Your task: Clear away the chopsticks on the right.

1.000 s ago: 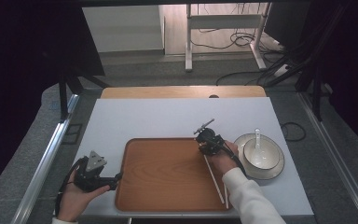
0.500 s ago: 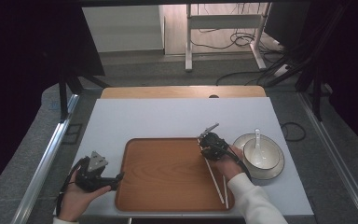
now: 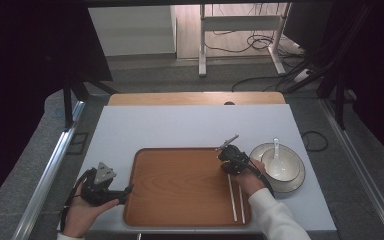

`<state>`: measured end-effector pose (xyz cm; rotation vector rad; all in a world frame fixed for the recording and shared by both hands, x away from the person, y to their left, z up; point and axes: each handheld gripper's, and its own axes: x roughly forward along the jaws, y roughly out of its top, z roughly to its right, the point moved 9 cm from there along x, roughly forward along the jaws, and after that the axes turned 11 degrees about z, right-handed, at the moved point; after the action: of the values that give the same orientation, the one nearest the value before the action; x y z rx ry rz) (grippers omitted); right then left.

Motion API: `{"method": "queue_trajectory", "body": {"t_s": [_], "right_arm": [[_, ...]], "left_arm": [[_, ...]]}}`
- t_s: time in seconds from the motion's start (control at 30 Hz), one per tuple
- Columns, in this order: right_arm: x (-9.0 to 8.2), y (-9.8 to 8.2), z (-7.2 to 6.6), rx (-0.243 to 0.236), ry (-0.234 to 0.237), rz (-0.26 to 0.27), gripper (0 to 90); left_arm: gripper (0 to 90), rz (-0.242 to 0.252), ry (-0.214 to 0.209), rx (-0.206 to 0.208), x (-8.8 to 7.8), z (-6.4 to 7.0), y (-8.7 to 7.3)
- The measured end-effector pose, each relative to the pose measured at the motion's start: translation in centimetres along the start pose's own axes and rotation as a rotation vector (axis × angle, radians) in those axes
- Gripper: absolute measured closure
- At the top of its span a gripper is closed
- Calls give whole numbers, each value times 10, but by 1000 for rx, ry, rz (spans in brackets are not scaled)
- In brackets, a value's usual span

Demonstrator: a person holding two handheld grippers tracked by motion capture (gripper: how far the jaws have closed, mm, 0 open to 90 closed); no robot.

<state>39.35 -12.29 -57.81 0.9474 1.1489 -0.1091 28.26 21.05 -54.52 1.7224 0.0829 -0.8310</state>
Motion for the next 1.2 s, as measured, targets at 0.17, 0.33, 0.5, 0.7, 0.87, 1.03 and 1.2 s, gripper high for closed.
{"method": "queue_trajectory", "body": {"t_s": [0.17, 0.33, 0.5, 0.7, 0.87, 1.03, 1.2], "right_arm": [[-4, -5, 4, 4, -18, -8, 898], [-6, -9, 9, 14, -38, -12, 898], [-9, -13, 10, 20, -39, -12, 898], [-10, -15, 12, 21, -36, -12, 898], [-11, -17, 13, 23, -33, -13, 898], [-13, -19, 14, 26, -28, -13, 898], [-14, -20, 14, 27, -24, -10, 898]], "left_arm": [[129, -4, 1, 4, 0, 0, 0], [129, -3, 3, -1, 0, 0, 0], [129, -3, 3, 1, 0, 0, 0], [129, -3, 3, 2, 0, 0, 0], [130, -1, 3, 1, 0, 0, 0], [130, -2, 4, 2, 0, 0, 0], [130, 3, 6, 4, -1, 0, 1]]}}
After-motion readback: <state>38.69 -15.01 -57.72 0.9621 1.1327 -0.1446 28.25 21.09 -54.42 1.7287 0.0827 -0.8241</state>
